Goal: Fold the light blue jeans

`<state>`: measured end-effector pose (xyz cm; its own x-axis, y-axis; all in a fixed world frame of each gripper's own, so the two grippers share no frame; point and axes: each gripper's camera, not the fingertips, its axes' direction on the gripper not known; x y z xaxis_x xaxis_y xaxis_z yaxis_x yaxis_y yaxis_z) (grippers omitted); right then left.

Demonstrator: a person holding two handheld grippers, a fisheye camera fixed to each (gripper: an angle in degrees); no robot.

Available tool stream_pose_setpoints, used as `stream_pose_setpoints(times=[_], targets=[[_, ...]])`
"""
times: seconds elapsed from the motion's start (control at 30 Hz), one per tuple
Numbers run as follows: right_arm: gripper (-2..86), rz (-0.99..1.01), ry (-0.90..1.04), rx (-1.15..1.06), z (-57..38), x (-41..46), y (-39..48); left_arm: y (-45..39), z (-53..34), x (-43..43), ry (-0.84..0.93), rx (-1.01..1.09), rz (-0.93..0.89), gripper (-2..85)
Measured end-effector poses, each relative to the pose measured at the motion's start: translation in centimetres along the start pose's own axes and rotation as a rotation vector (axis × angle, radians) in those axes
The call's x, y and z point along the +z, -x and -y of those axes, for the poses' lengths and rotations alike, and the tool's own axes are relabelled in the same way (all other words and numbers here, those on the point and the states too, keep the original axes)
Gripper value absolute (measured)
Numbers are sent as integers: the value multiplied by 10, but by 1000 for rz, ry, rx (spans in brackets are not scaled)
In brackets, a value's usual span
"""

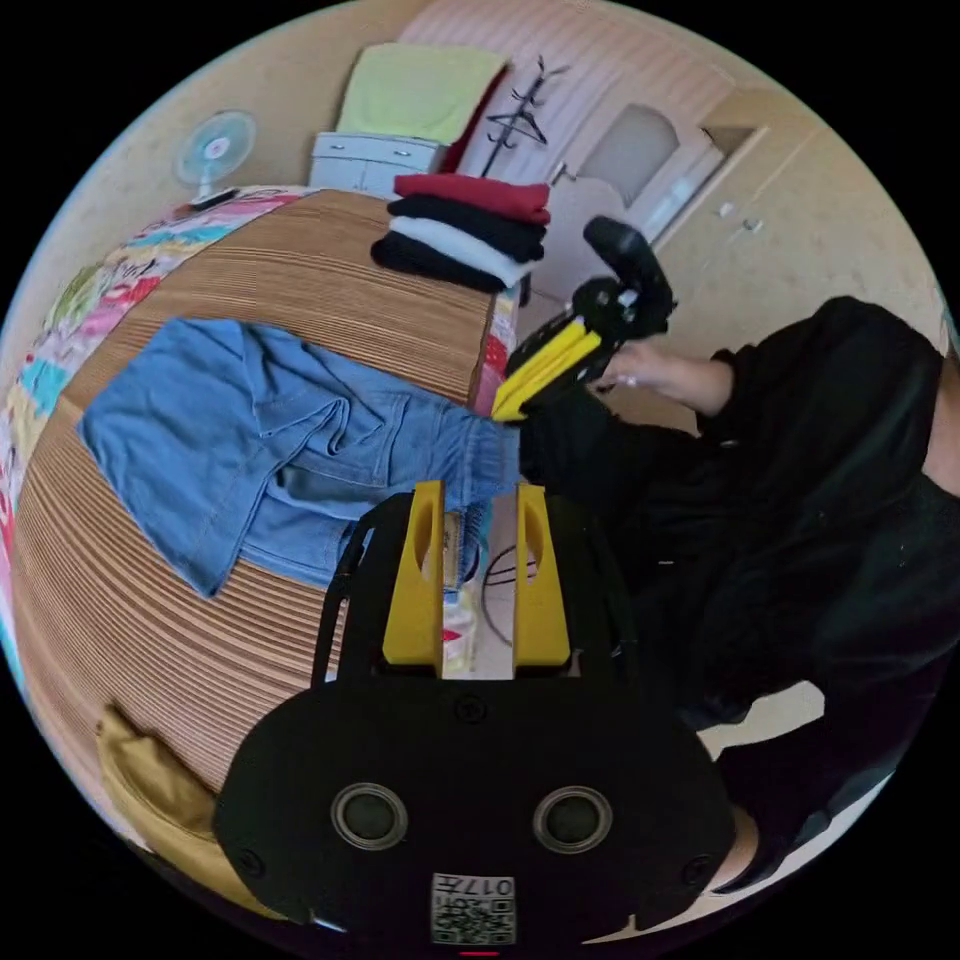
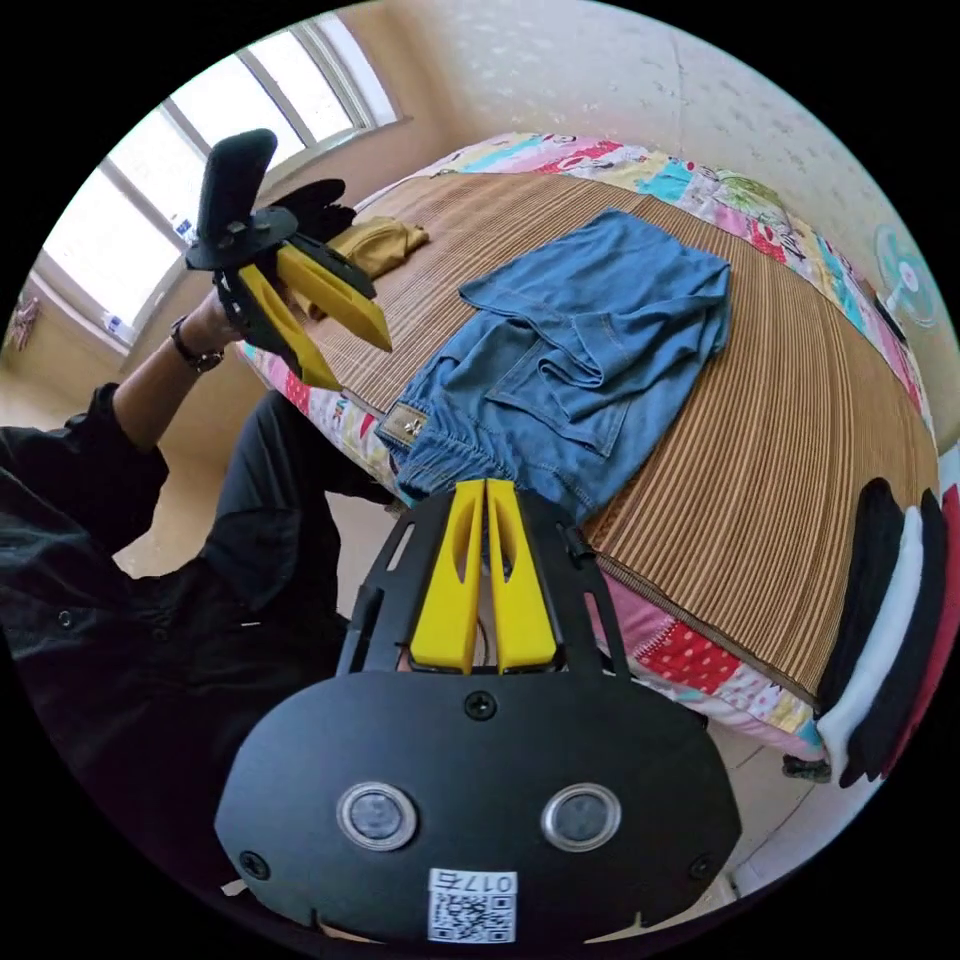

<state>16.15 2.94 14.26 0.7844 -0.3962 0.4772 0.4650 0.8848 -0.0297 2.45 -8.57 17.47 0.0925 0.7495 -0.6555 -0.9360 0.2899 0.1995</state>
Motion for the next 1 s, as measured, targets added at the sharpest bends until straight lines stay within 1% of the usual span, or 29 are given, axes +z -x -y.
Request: stream_pose_setpoints(times=[0.07,0.1,0.17,0.27,0.33,0.37,0.4,0.43,0.47,0.57,0.73,0.8,0.83,0.87,0.9,0.93,0.97,1.0], targets=[[3,52,-56,44,-6,-15,-15,-14,40,24,142,94,63,139],[3,109,-85,60,-10,-25,-25,-18,50,29,152,112,86,143],[2,176,-129,55,-17,-39,-34,-39,84,35,126,164,257,151],[2,233,-228,49,-30,-66,-48,-59,117,40,105,238,392,149],[2,273,-287,81,-37,-81,-63,-63,134,53,142,282,381,134],[3,285,-301,101,-39,-86,-75,-63,143,65,176,306,348,119],[3,283,-290,129,-40,-88,-86,-63,147,71,195,319,326,111],[4,280,-281,144,-41,-87,-91,-61,155,85,251,342,281,96],[5,281,-257,175,-44,-85,-99,-59,160,97,314,360,250,96],[11,344,-184,229,-59,-68,-115,-57,167,114,417,390,194,97],[41,454,-110,346,-97,-26,-133,-52,179,137,472,386,206,80],[72,513,-88,398,-119,-9,-140,-41,188,132,453,333,157,64],[79,521,-87,405,-124,-6,-141,-26,195,117,393,263,82,35],[93,518,-89,415,-135,-2,-142,-3,200,93,274,152,-55,15],[105,498,-97,418,-146,0,-142,12,201,78,197,84,-132,8],[111,487,-101,419,-150,1,-141,42,197,46,22,-32,-265,0],[116,472,-111,424,-159,4,-141,66,188,15,-141,-124,-335,-5],[120,471,-121,429,-167,8,-140,74,184,0,-213,-159,-345,-6]])
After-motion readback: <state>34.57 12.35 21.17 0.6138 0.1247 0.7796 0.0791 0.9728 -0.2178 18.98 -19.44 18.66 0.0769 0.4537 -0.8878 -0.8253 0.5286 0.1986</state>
